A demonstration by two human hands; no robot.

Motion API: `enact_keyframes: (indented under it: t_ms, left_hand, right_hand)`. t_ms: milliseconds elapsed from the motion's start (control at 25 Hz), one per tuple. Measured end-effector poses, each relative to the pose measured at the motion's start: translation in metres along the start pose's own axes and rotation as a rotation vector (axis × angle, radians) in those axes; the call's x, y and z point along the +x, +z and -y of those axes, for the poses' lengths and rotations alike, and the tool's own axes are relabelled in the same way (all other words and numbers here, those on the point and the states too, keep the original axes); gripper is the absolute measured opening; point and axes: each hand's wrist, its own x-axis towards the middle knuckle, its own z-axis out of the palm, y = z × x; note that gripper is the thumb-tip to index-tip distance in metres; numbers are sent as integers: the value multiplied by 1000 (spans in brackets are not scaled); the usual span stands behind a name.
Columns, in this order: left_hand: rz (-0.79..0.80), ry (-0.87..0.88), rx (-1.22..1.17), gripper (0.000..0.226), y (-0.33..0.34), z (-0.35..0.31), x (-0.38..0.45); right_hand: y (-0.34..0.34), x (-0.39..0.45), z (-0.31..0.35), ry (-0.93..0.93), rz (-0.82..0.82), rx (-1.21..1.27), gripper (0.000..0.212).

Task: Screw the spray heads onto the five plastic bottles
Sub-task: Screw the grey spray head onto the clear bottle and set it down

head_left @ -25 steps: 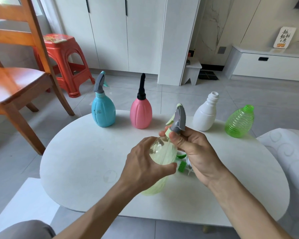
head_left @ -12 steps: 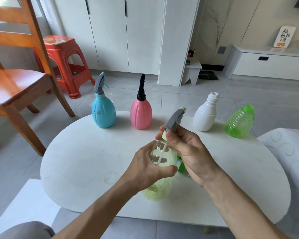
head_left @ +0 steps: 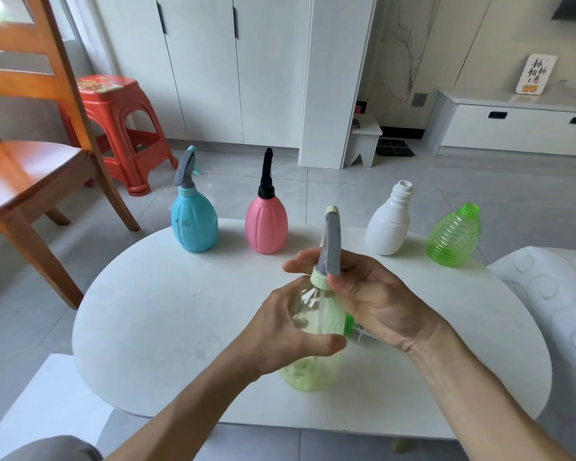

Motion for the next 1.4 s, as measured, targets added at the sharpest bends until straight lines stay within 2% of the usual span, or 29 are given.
enact_keyframes:
  t_ms: [120, 280, 400, 640, 880, 960, 1040, 1120, 1200, 1280, 1400]
  left_hand:
    - [-164, 26, 107, 48, 2, 3, 1]
    - [-174, 43, 116, 56, -1, 3, 1]
    - [-205, 22, 126, 77, -1, 6, 3]
    - [-281, 8, 151, 64, 1, 9, 6]
    - [-308, 30, 154, 70, 5, 14, 7]
    - [-356, 26, 162, 66, 5, 16, 8]
    - [-332, 33, 136, 71, 2, 17, 12]
    - [-239, 6, 84, 95, 0, 16, 17]
    - [-198, -55, 107, 120, -4, 16, 22]
    - [-269, -111, 98, 117, -8, 17, 27]
    - [-373, -216, 27, 99, -17, 25, 32]
  right_hand:
    - [2, 0, -5, 14, -71, -137, 39]
    - [5, 1, 0, -37, -106, -155, 34]
    - [14, 3, -2, -65, -160, -172, 22]
    - [25, 8, -16, -121, -325, -224, 10]
    - [33, 11, -19, -112, -400, -254, 8]
    - [36, 10, -21, -107, -475, -466, 13]
    - [43, 7, -25, -119, -573, -743, 21]
    - [46, 10, -17, -189, -642, -844, 24]
    - [35, 23, 4, -282, -696, -823, 24]
    - [11, 47, 28, -327, -763, -816, 22]
    - [-30, 87, 39, -229, -845, -940, 21]
